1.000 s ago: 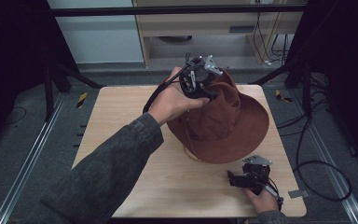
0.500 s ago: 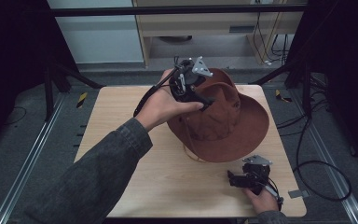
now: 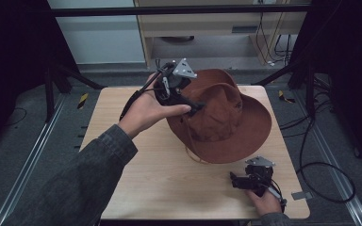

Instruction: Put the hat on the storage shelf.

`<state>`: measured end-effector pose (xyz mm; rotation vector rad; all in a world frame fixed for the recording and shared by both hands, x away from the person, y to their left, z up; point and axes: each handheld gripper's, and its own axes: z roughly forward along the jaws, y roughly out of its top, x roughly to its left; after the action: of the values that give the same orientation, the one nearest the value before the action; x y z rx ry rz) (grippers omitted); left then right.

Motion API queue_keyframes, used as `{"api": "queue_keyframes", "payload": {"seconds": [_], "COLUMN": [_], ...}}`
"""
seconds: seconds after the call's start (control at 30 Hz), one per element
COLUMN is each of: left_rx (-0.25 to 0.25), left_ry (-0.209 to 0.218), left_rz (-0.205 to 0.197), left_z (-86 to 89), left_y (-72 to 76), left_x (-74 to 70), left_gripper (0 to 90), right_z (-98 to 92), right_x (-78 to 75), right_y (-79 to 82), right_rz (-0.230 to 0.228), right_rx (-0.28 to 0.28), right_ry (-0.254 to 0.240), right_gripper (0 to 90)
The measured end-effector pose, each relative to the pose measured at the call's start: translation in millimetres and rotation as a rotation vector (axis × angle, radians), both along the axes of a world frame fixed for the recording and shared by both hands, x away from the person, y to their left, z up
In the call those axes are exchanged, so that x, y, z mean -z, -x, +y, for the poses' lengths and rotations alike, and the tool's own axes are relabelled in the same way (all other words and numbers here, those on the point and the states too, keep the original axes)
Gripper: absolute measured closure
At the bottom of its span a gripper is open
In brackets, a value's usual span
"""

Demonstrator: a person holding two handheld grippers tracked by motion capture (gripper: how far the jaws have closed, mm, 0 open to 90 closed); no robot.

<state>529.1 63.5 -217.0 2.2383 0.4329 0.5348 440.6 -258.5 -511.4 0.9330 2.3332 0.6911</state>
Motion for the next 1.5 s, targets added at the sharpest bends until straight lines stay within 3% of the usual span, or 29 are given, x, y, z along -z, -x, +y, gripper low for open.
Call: {"api": "queue_keyframes", "payload": {"seconds": [0.83,1.5], "left_rx": [-0.055,-0.055], "left_ry": [0.066,0.099], "left_rz": [0.001,-0.005], "left_z": [57.0,71.7], "left_y": [13.8,21.9], "left_x": [9.2,12.3], "left_gripper": [6.3,4.1], "right_z": [0.0,0.0], "right_x": [0.0,0.0], "right_y": [0.0,0.0], "right_rz": [0.0,0.0], "right_rx": [0.0,0.0], "right_ry": [0.0,0.0], "right_gripper": [0.4,0.4]}}
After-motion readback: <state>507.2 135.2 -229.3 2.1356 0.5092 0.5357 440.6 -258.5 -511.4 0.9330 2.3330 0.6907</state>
